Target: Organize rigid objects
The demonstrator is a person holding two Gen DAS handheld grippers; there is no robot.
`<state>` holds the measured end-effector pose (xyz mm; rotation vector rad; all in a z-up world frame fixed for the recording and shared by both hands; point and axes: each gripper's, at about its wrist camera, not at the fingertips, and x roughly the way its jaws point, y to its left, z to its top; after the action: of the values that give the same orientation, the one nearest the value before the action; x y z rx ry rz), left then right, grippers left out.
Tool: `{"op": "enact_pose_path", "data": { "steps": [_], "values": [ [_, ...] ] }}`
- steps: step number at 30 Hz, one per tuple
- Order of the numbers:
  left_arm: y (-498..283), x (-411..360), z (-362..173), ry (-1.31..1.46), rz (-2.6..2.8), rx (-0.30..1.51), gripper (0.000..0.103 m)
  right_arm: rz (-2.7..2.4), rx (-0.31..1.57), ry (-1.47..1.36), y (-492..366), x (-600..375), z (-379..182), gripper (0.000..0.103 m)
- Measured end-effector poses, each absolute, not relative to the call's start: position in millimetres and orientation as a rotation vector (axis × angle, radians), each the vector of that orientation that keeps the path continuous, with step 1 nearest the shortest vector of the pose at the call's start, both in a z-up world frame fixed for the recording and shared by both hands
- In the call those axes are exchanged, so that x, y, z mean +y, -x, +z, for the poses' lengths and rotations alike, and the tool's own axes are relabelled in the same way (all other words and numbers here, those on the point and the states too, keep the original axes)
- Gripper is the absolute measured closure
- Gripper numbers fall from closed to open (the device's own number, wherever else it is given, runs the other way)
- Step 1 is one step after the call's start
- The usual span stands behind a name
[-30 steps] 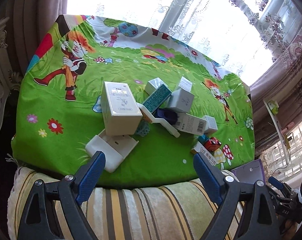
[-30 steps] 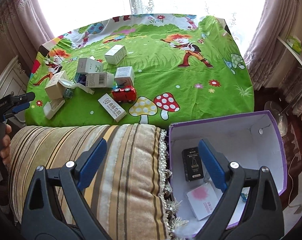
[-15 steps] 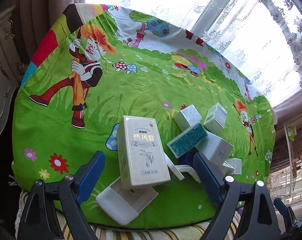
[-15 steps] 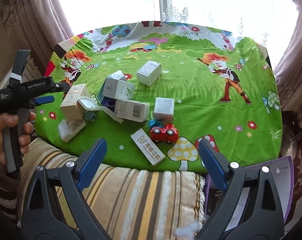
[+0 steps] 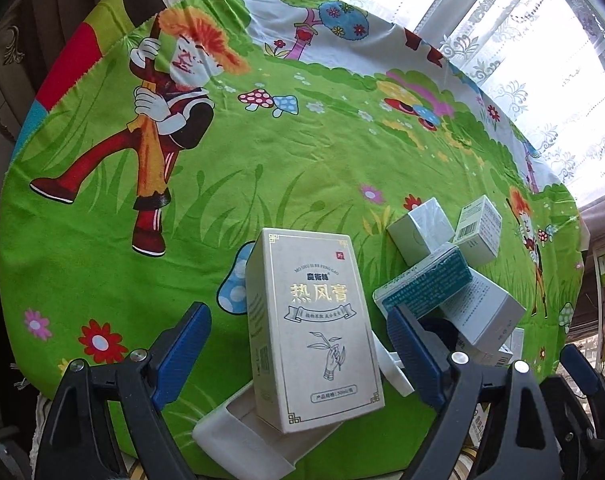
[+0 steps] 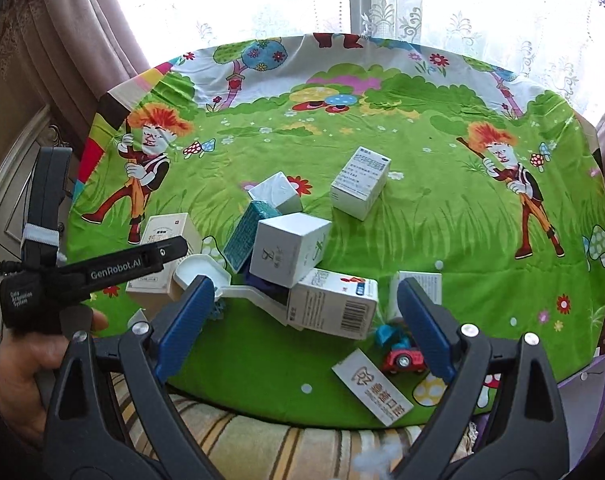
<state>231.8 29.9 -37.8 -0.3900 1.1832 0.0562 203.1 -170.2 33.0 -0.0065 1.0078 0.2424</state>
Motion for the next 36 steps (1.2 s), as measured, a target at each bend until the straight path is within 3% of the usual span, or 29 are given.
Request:
{"op": "enact_pose_path", "data": {
  "steps": [4, 11, 13, 16, 17, 18, 36],
  "values": [
    [-232.5, 32.3, -45.2, 0.405, 0.040, 1.201, 0.044, 0.204, 1.035, 0.032, -218.5, -156.4, 17.5, 0.009],
    [-225.0, 38.7, -42.7, 0.435, 0.029, 1.164, 0.045, 0.158, 1.049, 0.029, -239.2, -150.8, 1.0, 0.011],
    [-221.8, 42.4, -40.6, 0.447, 0.034, 1.147, 0.045, 0.169, 1.053, 0.025, -243.4, -150.8, -3.1, 0.021],
    [-216.4, 49.1, -38.5, 0.468, 0.041, 1.121, 0.045, 0.179, 1.079, 0.028, -246.1, -151.6, -12.0, 0.046],
    [-214.8, 50.9, -38.3, 0.479, 0.041, 1.116, 0.045, 0.175, 1.078, 0.035, -245.7, -152.3, -13.8, 0.059],
    [-213.1, 52.4, -38.2, 0.490, 0.039, 1.108, 0.045, 0.173, 1.070, 0.035, -244.8, -153.7, -14.1, 0.062],
    [-166.6, 51.3, 6.4, 0.475, 0.051, 0.933, 0.045, 0.229, 0.836, -0.039, -176.6, -192.1, 48.8, 0.063]
  ]
}}
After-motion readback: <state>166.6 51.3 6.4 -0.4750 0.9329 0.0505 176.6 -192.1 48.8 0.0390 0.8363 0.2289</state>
